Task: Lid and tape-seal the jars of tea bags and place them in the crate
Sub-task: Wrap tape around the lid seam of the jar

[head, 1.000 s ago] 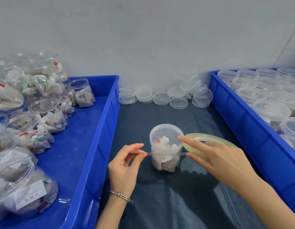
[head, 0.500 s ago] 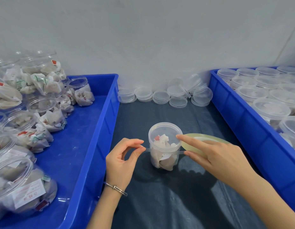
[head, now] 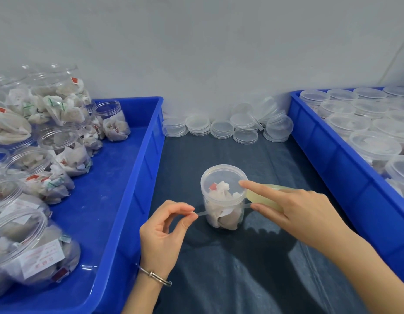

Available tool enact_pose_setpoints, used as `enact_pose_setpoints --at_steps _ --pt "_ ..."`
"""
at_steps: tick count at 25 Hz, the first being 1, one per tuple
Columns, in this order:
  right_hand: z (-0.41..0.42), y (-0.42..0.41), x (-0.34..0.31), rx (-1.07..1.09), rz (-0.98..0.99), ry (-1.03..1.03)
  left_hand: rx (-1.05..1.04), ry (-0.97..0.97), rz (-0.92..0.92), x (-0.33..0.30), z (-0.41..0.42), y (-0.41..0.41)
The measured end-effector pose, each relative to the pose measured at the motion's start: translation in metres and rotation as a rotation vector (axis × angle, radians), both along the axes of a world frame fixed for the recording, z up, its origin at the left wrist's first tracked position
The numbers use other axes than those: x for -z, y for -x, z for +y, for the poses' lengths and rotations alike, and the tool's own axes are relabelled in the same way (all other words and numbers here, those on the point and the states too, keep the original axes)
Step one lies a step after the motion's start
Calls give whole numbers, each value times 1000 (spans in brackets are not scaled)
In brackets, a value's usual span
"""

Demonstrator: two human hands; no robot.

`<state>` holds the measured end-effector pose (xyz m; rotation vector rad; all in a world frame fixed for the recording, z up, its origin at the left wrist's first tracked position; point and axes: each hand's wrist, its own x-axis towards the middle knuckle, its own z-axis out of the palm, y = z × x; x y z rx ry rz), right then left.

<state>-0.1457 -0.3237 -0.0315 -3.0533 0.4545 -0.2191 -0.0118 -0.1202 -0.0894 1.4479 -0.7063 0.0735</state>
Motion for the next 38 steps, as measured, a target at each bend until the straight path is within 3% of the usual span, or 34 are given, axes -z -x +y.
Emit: enact_pose_setpoints --at_steps 20,28,32,33,36,38 --pt "4 -1 -1 36 25 39 -42 3 98 3 -25 -21" --pt "6 -1 -3 32 3 32 145 -96 92 -14 -48 -51" --pt "6 -2 0 19 -20 50 -53 25 261 -18 -50 -41" --pt "6 -3 0 16 -19 50 9 20 253 -18 -47 -36" --pt "7 -3 -1 1 -15 36 337 -278 -47 -10 -48 -14" --pt "7 -1 -4 -22 -19 -7 247 -288 -50 -9 -60 -7"
